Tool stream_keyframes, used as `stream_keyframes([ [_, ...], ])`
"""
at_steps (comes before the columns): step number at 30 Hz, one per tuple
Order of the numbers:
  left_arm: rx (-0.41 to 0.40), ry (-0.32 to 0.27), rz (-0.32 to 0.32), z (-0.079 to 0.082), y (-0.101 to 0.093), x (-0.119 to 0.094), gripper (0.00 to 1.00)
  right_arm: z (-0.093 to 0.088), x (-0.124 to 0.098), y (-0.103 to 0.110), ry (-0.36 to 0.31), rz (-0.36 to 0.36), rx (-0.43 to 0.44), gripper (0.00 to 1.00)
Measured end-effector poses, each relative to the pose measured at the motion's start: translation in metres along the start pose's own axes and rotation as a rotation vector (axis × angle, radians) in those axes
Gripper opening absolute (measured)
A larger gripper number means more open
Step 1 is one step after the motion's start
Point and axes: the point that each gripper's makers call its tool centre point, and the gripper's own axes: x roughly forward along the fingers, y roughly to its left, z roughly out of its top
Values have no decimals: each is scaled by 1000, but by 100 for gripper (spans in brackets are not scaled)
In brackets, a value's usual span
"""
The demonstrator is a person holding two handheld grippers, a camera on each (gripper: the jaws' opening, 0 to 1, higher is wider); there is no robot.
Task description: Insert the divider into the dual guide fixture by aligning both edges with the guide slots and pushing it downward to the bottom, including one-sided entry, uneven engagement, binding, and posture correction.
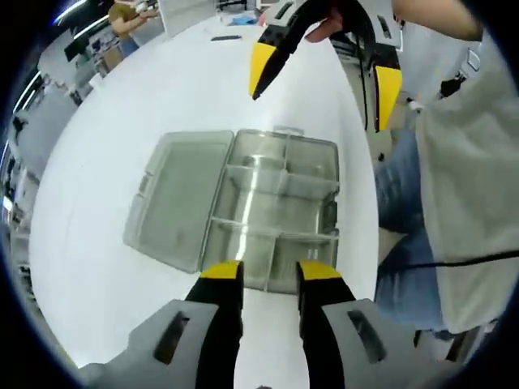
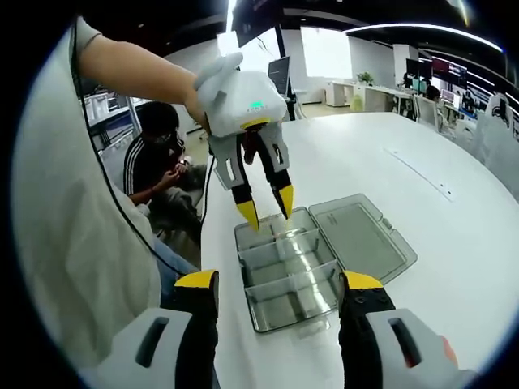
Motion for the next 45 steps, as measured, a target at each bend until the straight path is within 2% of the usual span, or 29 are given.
stream_keyframes([
  [12, -39, -123, 48, 9, -5, -12, 28, 1, 1, -1, 8, 5, -11, 57],
  [15, -76, -165, 63, 14, -4, -15, 28, 1, 1, -1, 9, 3, -10, 57],
  [25, -106, -236, 98, 17, -9, -20, 30, 3, -2, -2, 14, -2, -17, 57],
  [37, -206, -349, 150, 27, -6, -33, 30, 4, -7, -3, 17, -12, -23, 57],
  [45, -255, -385, 180, 21, -5, -38, 29, 3, -12, -4, 20, -19, -26, 57],
])
